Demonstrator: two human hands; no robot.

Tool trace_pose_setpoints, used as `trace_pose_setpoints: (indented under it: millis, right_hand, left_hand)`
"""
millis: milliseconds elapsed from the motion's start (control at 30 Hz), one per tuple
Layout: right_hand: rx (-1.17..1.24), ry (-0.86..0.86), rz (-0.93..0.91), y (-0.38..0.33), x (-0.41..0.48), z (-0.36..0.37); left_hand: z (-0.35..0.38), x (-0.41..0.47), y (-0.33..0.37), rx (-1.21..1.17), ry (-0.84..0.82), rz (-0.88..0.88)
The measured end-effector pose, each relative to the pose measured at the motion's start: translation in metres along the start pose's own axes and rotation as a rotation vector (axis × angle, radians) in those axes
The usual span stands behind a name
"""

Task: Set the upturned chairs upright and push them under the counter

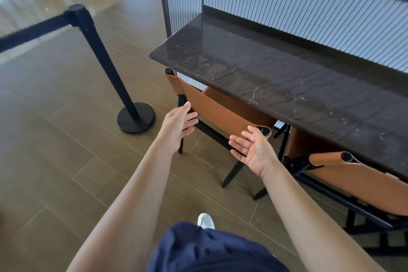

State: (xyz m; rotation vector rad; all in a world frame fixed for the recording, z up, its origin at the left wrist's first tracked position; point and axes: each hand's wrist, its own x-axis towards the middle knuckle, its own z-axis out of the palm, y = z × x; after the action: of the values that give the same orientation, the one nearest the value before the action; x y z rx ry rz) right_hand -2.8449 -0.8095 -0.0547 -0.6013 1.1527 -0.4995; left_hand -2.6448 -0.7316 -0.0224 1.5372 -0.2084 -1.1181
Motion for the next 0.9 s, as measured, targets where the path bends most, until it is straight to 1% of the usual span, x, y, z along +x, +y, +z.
trace_pose_setpoints:
  millis: [133,267,500,600,800,900]
  right_hand:
    - [0.054,0.021,0.052,-0.013,0.024,0.023]
    - [0.118,0.091,0.098,-0.02,0.054,0.042]
    - [0.302,0.259,0.111,-0.028,0.093,0.067]
    - [0.363,0.297,0.107,-0.028,0.103,0.074]
    - [0.506,0.38,0.115,-0.026,0.12,0.072]
    - [0.519,0.424,0.112,-0.025,0.127,0.068]
  left_hand:
    - [0.0,0.031,0.014,-0.016,-0.023,-0.074]
    - [-0.007,0.076,0.028,-0.04,-0.067,-0.14]
    - [-0.012,0.15,0.055,0.077,-0.161,-0.236]
    - [-0.014,0.168,0.061,0.119,-0.193,-0.269]
    - [-0.008,0.194,0.06,0.089,-0.232,-0.336]
    - [-0.002,0.203,0.059,0.103,-0.219,-0.367]
